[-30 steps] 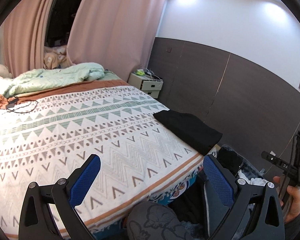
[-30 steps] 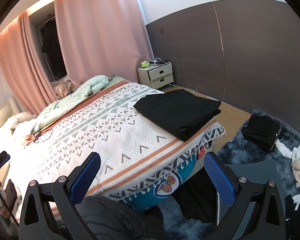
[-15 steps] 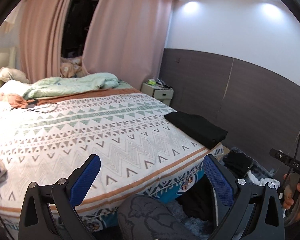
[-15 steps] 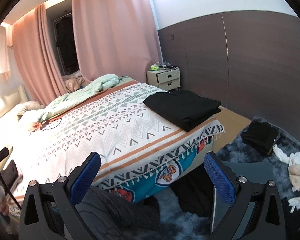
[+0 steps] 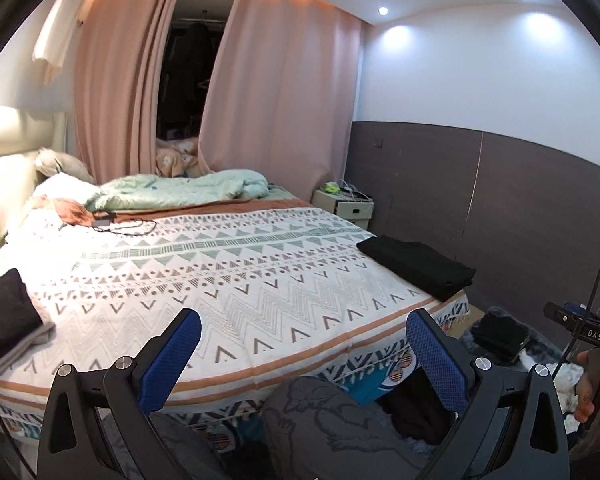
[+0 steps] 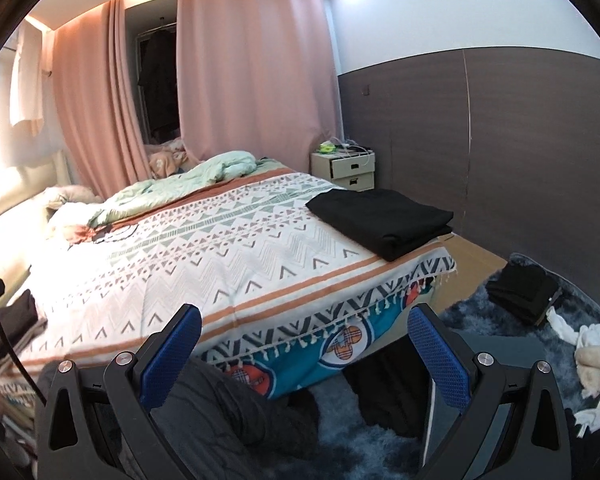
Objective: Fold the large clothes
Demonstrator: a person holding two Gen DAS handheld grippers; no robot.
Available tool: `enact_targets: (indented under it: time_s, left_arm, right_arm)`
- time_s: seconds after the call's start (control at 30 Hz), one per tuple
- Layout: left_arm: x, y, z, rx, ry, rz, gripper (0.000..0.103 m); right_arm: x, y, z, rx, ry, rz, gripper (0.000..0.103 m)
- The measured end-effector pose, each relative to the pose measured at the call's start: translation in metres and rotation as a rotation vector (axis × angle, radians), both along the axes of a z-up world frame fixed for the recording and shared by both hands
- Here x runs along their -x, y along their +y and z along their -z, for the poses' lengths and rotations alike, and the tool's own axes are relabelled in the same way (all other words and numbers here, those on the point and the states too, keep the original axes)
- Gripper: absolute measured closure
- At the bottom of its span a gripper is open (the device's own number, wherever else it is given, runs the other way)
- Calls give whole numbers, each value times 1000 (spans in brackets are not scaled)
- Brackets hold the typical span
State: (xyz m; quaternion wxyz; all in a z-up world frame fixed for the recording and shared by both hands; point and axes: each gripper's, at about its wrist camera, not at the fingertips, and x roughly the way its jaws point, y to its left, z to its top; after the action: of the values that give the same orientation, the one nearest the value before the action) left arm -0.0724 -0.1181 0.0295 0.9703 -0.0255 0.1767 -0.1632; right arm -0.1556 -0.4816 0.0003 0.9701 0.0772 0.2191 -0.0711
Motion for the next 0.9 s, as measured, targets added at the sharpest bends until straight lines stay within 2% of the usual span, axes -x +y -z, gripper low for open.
enact_targets:
  time_s: [0.17,0.4,0.9]
  left_arm:
    - [9,-3,8,-36,-8,-9,0]
    - [13,-4,19,-41,14,-1,0]
    - [14,-3,21,-40,16,-37,0]
  right_arm:
    - [5,1,7,-11,-9,-17,0]
    - [-1,5,11,-45,-19,-34,0]
    - [-7,7,14,-38,-13,-33,0]
